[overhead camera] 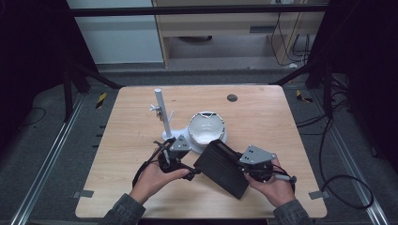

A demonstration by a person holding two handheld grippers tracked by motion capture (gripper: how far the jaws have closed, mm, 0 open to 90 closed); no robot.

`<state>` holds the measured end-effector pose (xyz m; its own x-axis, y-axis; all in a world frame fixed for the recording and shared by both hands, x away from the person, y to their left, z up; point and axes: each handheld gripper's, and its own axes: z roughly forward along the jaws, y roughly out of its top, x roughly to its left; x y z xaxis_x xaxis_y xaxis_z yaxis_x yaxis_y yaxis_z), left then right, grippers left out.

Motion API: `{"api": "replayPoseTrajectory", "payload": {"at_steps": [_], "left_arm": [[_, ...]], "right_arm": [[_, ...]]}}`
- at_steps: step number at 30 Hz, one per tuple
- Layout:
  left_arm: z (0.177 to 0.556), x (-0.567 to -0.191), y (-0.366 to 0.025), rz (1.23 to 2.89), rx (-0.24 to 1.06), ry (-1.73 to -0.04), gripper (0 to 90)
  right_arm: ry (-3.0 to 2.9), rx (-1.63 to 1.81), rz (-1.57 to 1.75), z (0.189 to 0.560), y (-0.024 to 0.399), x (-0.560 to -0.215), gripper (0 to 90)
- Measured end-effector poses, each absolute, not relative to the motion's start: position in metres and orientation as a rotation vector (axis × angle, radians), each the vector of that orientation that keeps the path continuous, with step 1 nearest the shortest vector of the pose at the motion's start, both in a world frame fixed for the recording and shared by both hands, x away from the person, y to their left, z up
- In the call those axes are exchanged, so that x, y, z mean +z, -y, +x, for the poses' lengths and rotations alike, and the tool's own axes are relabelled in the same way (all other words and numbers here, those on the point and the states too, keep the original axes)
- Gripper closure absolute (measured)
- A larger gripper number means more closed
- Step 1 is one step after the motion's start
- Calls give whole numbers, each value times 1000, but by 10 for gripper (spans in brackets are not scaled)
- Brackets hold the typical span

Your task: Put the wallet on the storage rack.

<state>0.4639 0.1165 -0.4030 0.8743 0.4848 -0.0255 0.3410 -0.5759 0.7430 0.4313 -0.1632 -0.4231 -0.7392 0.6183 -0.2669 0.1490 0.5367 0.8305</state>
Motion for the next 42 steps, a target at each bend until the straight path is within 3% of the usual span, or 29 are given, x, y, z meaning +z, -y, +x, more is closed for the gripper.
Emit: {"api": "replayPoseTrajectory", "payload": {"at_steps": [13, 29, 35, 38, 39, 42], "left_arm": [[468, -385, -118, 2227, 251, -547, 116], [493, -379, -104, 2252, 272, -514, 152], [505, -381, -97, 2258, 172, -508, 219], [508, -380, -97, 2274, 128, -517, 423], [508, -378, -97, 2280, 104, -523, 530], [504, -371, -98, 2286, 42, -528, 680]], "right_arm": [[-2144, 1277, 597, 431, 167, -405, 841], [-2113, 1354, 540, 433, 162, -385, 841], [-2095, 1375, 529, 433, 162, -380, 841], [-2094, 1377, 528, 434, 162, -380, 841], [-2097, 1371, 524, 434, 163, -381, 840], [-2110, 1342, 506, 431, 165, -384, 839]]}}
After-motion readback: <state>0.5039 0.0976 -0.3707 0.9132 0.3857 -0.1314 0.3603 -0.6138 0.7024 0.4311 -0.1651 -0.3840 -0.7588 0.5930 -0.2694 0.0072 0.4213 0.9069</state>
